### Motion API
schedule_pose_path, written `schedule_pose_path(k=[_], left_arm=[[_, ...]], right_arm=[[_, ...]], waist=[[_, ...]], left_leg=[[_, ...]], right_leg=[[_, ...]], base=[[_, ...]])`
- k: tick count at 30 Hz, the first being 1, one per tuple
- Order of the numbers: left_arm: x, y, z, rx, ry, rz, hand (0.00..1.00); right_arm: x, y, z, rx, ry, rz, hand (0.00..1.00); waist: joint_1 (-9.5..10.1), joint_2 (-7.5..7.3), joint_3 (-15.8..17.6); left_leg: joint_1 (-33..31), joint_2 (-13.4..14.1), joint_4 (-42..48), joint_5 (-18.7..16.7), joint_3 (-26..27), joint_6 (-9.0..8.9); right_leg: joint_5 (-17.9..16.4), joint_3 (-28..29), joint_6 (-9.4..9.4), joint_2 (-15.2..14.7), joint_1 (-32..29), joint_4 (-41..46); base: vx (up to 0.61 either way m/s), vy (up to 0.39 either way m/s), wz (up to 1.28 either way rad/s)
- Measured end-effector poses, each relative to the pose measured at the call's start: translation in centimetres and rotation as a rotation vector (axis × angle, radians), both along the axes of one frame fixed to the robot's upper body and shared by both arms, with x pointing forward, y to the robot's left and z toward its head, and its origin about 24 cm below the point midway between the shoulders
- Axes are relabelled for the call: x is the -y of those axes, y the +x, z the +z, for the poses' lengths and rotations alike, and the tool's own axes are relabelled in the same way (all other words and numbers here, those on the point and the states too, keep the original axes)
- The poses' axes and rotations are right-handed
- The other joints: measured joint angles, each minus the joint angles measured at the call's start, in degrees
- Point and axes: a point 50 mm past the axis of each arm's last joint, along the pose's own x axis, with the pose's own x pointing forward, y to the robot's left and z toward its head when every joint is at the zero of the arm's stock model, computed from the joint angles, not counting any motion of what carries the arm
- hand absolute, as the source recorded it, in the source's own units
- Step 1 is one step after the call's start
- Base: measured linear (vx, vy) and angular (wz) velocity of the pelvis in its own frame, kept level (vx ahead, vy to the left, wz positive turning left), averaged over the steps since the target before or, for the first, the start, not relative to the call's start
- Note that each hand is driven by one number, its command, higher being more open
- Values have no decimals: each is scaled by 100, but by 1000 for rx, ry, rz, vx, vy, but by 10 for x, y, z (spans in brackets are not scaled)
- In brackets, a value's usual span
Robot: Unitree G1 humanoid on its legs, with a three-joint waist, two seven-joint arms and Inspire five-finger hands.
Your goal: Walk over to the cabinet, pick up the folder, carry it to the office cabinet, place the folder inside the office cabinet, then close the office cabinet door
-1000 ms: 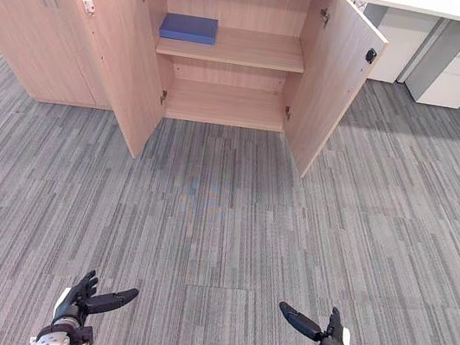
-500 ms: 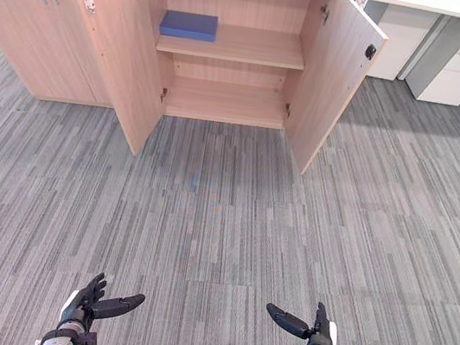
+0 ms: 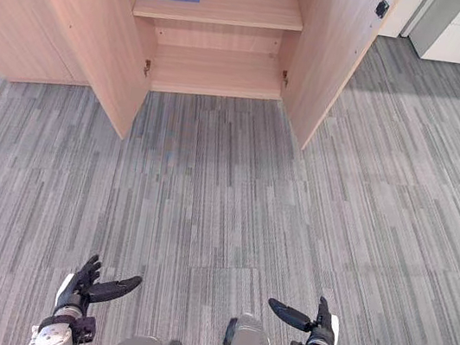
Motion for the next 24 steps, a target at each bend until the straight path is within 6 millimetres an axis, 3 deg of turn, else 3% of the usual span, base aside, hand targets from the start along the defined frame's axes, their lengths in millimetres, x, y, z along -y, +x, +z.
schedule_pose_path(k=[1, 2, 3, 4, 5, 6, 7, 8, 9, 11, 12, 13, 14, 15, 17, 18, 19, 20, 21, 22, 23, 24], left_arm=[[2, 8, 1, 15, -3, 7, 100], [1, 14, 4, 30, 1, 8, 100], [1, 14, 4, 29, 2, 9, 100], [3, 14, 2, 23, -4, 10, 100], [8, 16, 1, 24, -18, 13, 100], [11, 19, 1, 29, -27, 7, 100], [16, 20, -1, 26, -45, 6, 100], [18, 19, -2, 23, -54, 7, 100], [23, 16, -4, 23, -75, 6, 100], [24, 17, -2, 36, -76, 3, 100], [24, 19, 1, 54, -75, 1, 100], [24, 19, 1, 55, -76, 2, 100], [24, 18, 1, 51, -75, 3, 100], [23, 17, 0, 47, -74, 4, 100], [21, 5, -4, 12, -71, 15, 100], [20, 0, -6, -4, -71, 21, 100], [20, -3, -8, -15, -69, 28, 100], [18, -4, -8, -19, -67, 35, 100], [14, -3, -8, -16, -61, 53, 100], [14, 3, -6, 0, -61, 58, 100], [13, 9, -3, 17, -60, 61, 100], [13, 8, -3, 16, -57, 60, 100]], right_arm=[[4, 1, 1, 2, -11, 1, 100], [5, -1, 1, -3, -16, -4, 100], [5, -3, 1, -5, -17, -5, 100], [8, -9, -1, -22, -27, -16, 100], [12, -9, 0, -23, -38, -20, 100], [10, -2, 3, -4, -36, -25, 100], [8, 1, 4, 7, -35, -21, 100], [7, 1, 4, 8, -33, -19, 100], [2, 1, 3, 9, -24, -8, 100], [-7, 7, 4, 38, -8, 9, 100], [-16, 16, 11, 100, 10, 15, 100], [-17, 18, 12, 107, 11, 17, 100], [-19, 24, 13, 123, 20, 25, 100], [-20, 27, 13, 125, 23, 25, 100], [-18, 34, 13, 120, 23, 26, 100], [-16, 34, 13, 111, 16, 23, 100], [-12, 29, 9, 86, 7, 7, 100], [-11, 25, 6, 64, 6, -1, 100], [-14, 20, 0, 31, 19, -6, 100], [-14, 18, -1, 25, 23, -9, 100], [-16, 13, -5, 4, 47, -42, 100], [-18, 10, -7, -3, 56, -53, 100]], waist=[[-96, 116, 111], [-175, 136, 169], [-177, 115, 158], [-254, 84, 149], [-262, 194, 178], [-300, 196, 191], [-307, 196, 191], [-311, 194, 194], [-277, 181, 211], [-103, 150, 246], [53, 44, 309], [66, 42, 310], [121, -5, 334], [170, -11, 333], [364, -80, 364], [409, -95, 360], [496, -86, 339], [536, -129, 320], [490, -321, 250], [431, -372, 236], [383, -428, 236], [380, -466, 228]], left_leg=[[179, 174, -254, 31, -146, -54], [428, 301, -520, 63, -258, -176], [462, 302, -530, 50, -281, -267], [667, 358, -506, -52, -400, -470], [704, 470, -410, -76, -426, -532], [572, 552, 21, 99, -405, -877], [383, 585, 795, 410, -351, -1094], [223, 628, 1389, 661, -331, -1130], [-420, 886, 3241, 1366, -291, -1232], [-1104, 1290, 4786, 1149, 118, -1009], [-1938, 1508, 5466, 870, 590, -711], [-2080, 1524, 5470, 838, 644, -659], [-2536, 1473, 5106, 707, 895, -501], [-2699, 1389, 4706, 638, 1006, -511], [-3056, 930, 2440, 744, 1022, -591], [-3099, 747, 1418, 1058, 897, -667], [-3077, 585, 520, 1750, 788, -698], [-3019, 509, 533, 2125, 775, -617], [-3043, 269, 678, 2344, 727, -68], [-3097, 208, 850, 2171, 704, 74], [-3061, 175, 1451, 1643, 710, 144], [-2906, 157, 1584, 1439, 745, 151]], right_leg=[[235, -125, -39, 154, -185, -582], [837, -116, -74, 313, -387, -1407], [1020, -76, -98, 314, -380, -1550], [2010, 13, -353, 264, -353, -1589], [1840, -82, -486, 317, -397, -1271], [1396, -151, -581, 254, -464, -751], [1021, -224, -604, 226, -243, -538], [860, -259, -603, 227, -18, -550], [628, -311, -630, 312, 678, -804], [539, -285, -715, 497, 1285, -1147], [347, -213, -672, 554, 1916, -1572], [339, -210, -672, 562, 2007, -1641], [225, -130, -716, 577, 2341, -1924], [211, -61, -692, 568, 2477, -2057], [108, 307, -521, 453, 2996, -2494], [67, 402, -373, 385, 3227, -2636], [-15, 533, -163, 294, 3527, -2844], [-60, 595, -78, 219, 3639, -2895], [-104, 595, 14, -19, 3703, -2822], [-49, 584, 111, -133, 3649, -2658], [78, 721, 318, -251, 3571, -1890], [154, 769, 416, -305, 3486, -1381]], base=[[601, -122, 71], [512, -109, 65], [590, -156, 67], [407, -126, 42], [767, -259, 49], [625, -228, 31], [750, -290, 34], [649, -260, 41], [635, -253, 29], [606, -208, 1], [596, -172, -8], [559, -117, -5], [370, -38, -12], [483, 3, -46], [608, 82, -79], [628, 135, -75], [675, 196, -61], [574, 177, -38], [734, 230, -1], [749, 234, 22], [739, 240, 14], [839, 277, -7]])
